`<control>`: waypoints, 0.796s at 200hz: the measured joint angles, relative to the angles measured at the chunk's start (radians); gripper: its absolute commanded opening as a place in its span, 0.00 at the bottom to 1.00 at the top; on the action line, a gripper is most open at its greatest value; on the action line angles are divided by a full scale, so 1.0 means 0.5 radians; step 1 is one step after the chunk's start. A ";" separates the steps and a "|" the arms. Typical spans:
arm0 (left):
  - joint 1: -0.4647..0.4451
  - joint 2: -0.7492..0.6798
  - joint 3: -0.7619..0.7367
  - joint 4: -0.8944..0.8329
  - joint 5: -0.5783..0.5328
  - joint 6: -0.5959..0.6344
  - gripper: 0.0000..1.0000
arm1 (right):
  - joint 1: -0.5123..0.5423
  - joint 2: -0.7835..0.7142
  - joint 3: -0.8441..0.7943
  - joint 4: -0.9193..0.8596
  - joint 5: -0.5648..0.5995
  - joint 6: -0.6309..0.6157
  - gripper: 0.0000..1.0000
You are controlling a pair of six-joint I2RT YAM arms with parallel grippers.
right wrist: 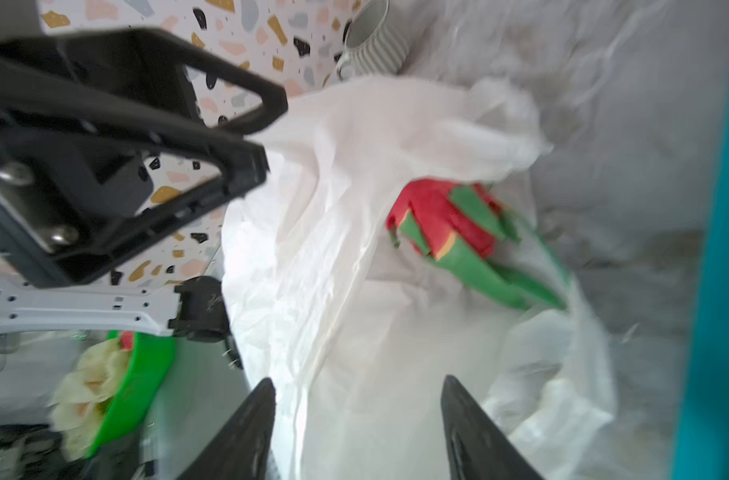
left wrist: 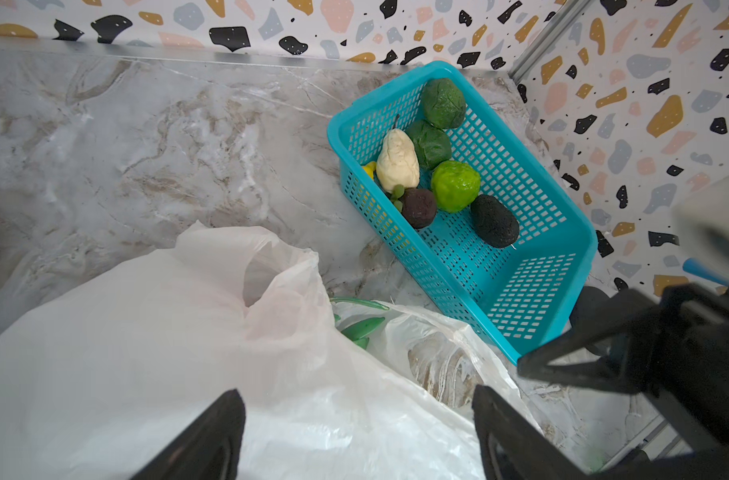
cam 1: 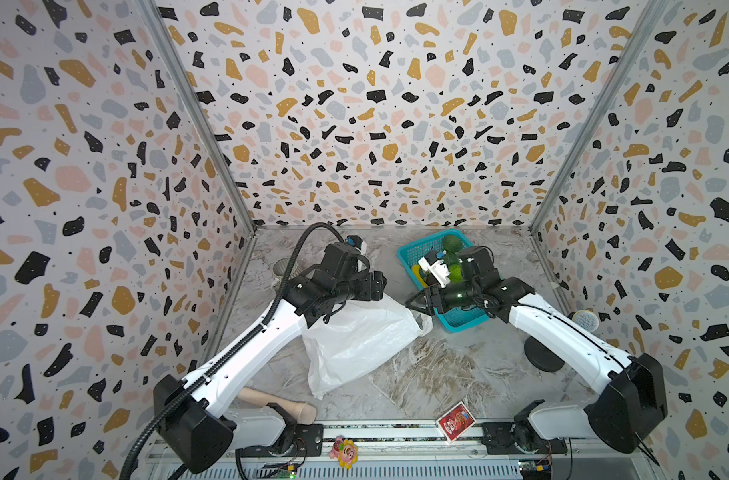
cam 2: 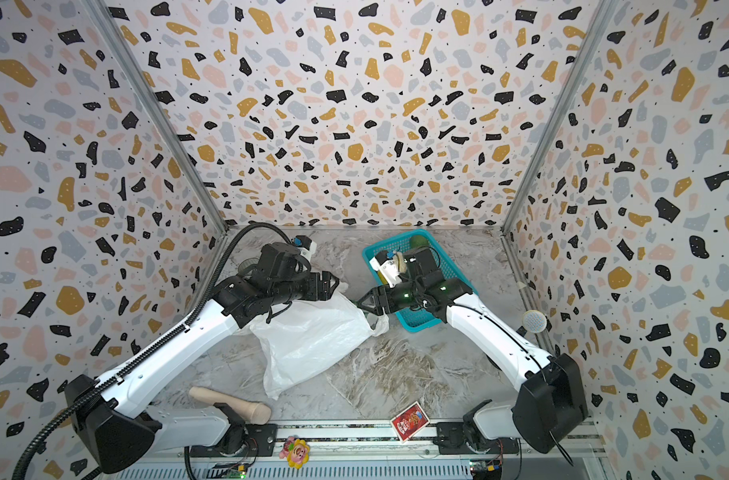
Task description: Place the fruits into the plastic bag
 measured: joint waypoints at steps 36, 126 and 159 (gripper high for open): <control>-0.046 0.053 0.027 -0.064 0.018 -0.023 0.87 | 0.166 0.029 -0.006 -0.055 -0.068 -0.103 0.16; -0.143 0.195 0.032 -0.118 0.204 -0.070 0.87 | 0.284 0.014 0.006 -0.130 -0.040 -0.255 0.12; -0.157 0.260 0.074 -0.144 0.212 -0.080 0.86 | 0.283 0.014 0.038 -0.213 0.079 -0.281 0.11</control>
